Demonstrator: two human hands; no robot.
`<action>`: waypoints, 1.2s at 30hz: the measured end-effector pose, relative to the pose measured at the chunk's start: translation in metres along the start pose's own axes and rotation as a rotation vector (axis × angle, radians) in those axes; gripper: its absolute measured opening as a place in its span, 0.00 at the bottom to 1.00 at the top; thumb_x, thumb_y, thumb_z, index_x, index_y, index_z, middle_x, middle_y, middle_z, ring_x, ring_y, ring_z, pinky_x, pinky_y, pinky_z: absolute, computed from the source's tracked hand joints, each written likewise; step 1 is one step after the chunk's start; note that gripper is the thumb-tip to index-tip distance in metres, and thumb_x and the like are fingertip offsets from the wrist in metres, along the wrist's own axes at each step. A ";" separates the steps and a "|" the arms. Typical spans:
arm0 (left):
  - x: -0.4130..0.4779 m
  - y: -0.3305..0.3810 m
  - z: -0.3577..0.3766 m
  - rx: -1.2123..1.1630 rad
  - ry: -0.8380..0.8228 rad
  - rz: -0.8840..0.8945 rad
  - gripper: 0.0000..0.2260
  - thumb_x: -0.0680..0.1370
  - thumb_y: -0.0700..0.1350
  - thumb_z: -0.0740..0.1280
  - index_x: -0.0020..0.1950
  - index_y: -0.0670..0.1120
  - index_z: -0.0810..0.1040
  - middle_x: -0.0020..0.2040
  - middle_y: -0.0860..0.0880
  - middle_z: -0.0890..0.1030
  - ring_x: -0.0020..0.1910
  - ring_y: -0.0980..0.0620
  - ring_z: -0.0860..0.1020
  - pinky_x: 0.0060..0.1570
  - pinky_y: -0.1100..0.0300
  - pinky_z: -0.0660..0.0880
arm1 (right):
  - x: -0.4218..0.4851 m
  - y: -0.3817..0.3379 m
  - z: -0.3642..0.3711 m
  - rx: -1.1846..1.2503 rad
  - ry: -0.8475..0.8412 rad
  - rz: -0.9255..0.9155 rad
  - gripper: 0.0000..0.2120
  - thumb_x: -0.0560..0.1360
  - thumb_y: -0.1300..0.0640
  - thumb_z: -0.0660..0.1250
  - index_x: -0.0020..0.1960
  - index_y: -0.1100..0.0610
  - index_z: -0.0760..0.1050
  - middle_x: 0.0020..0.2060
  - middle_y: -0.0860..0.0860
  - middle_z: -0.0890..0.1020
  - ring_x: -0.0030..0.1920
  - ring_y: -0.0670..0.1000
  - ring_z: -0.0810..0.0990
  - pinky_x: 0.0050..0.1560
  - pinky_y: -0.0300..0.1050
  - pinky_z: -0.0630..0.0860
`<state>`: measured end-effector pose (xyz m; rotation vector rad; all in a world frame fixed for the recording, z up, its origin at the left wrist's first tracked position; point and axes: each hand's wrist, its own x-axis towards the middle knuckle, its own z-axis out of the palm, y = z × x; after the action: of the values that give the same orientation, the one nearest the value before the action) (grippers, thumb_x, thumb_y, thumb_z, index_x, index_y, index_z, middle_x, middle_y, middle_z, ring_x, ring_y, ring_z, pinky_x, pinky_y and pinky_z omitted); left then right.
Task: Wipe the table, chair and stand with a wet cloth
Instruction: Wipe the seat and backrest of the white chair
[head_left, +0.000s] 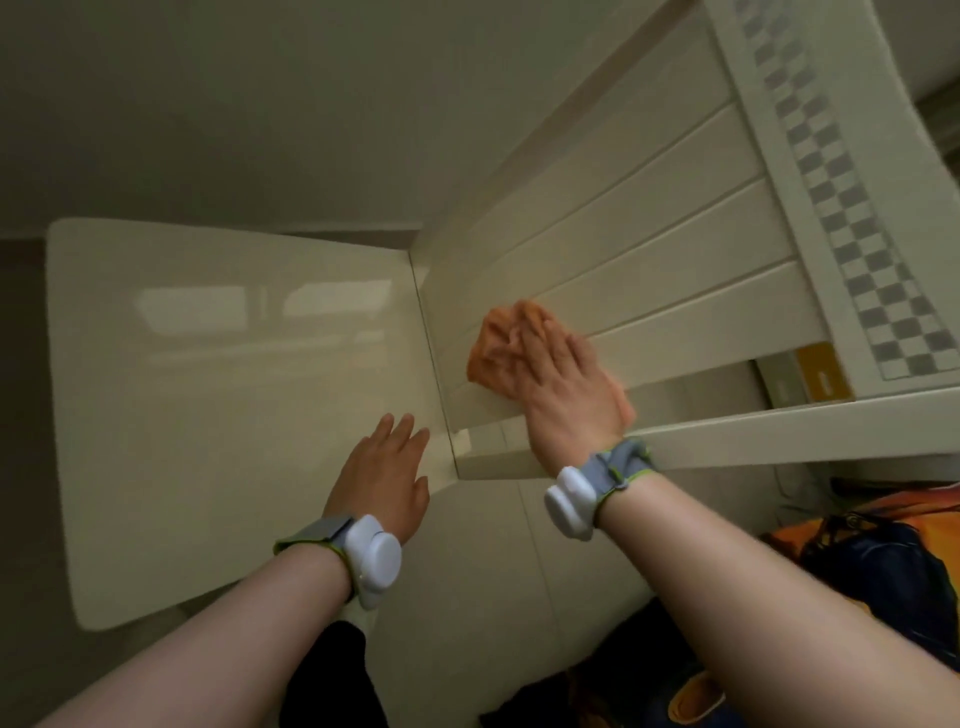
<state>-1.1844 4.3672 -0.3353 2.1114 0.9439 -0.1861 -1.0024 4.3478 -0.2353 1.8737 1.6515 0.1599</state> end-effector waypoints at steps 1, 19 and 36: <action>-0.005 -0.009 0.001 -0.005 -0.016 -0.003 0.25 0.80 0.47 0.56 0.76 0.47 0.54 0.78 0.47 0.51 0.77 0.47 0.47 0.74 0.54 0.51 | -0.002 0.004 -0.004 -0.049 0.020 0.019 0.23 0.72 0.61 0.53 0.63 0.58 0.76 0.68 0.57 0.71 0.68 0.58 0.70 0.70 0.50 0.56; -0.003 -0.096 0.074 -0.052 -0.128 -0.075 0.26 0.80 0.47 0.56 0.76 0.45 0.52 0.78 0.47 0.50 0.77 0.47 0.47 0.73 0.54 0.48 | 0.032 -0.100 0.098 -0.013 -0.195 -0.296 0.28 0.73 0.61 0.44 0.70 0.64 0.65 0.71 0.61 0.66 0.74 0.59 0.60 0.72 0.48 0.41; -0.004 -0.102 0.088 -0.040 -0.130 -0.043 0.30 0.78 0.49 0.59 0.76 0.44 0.51 0.78 0.45 0.45 0.76 0.45 0.43 0.74 0.53 0.42 | 0.040 -0.138 0.121 0.047 -0.677 -0.119 0.18 0.76 0.53 0.57 0.65 0.48 0.69 0.64 0.52 0.73 0.64 0.56 0.72 0.64 0.58 0.68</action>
<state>-1.2410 4.3426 -0.4555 2.0181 0.9085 -0.3197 -1.0536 4.3427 -0.4157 1.6026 1.2827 -0.5140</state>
